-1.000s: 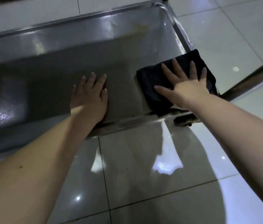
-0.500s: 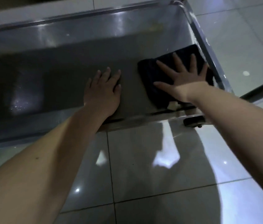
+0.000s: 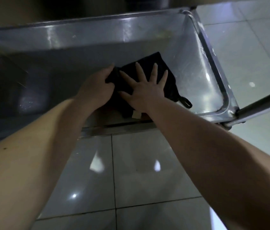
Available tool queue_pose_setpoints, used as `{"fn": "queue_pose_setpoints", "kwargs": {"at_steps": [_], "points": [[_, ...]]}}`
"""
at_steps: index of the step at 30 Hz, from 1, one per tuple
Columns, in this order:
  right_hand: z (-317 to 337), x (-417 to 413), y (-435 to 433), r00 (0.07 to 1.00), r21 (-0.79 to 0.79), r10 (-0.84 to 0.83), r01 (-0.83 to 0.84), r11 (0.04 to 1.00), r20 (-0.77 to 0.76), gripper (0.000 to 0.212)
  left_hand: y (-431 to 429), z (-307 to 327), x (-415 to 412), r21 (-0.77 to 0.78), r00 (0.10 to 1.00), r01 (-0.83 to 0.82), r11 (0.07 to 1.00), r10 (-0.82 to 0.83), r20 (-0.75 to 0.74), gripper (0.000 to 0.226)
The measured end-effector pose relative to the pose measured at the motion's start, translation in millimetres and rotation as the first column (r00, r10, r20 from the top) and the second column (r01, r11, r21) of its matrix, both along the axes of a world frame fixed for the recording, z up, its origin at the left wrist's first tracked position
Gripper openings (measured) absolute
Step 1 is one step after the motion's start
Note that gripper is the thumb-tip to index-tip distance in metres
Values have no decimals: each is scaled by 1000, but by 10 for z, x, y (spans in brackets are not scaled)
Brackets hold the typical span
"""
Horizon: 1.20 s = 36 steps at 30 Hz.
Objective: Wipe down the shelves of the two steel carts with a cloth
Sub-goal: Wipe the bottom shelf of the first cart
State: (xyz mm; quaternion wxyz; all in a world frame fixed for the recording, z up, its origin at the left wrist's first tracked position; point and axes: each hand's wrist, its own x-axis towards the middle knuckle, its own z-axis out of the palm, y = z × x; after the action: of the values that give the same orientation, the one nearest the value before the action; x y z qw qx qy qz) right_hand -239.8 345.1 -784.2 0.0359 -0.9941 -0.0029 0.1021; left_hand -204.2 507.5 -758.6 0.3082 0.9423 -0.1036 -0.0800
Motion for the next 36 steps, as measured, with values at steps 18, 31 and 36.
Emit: {"fn": "queue_pose_setpoints", "kwargs": {"at_steps": [18, 31, 36], "points": [[127, -47, -1004, 823, 41, -560, 565, 824, -95, 69, 383, -297, -113, 539, 968, 127, 833, -223, 117, 58], [87, -420, -569, 974, -29, -228, 229, 973, 6, 70, 411, -300, -141, 515, 963, 118, 849, -225, 150, 56], [145, -917, -1460, 825, -71, -562, 558, 827, -58, 74, 356, -313, -147, 520, 964, 109, 847, -218, 153, 56]]}}
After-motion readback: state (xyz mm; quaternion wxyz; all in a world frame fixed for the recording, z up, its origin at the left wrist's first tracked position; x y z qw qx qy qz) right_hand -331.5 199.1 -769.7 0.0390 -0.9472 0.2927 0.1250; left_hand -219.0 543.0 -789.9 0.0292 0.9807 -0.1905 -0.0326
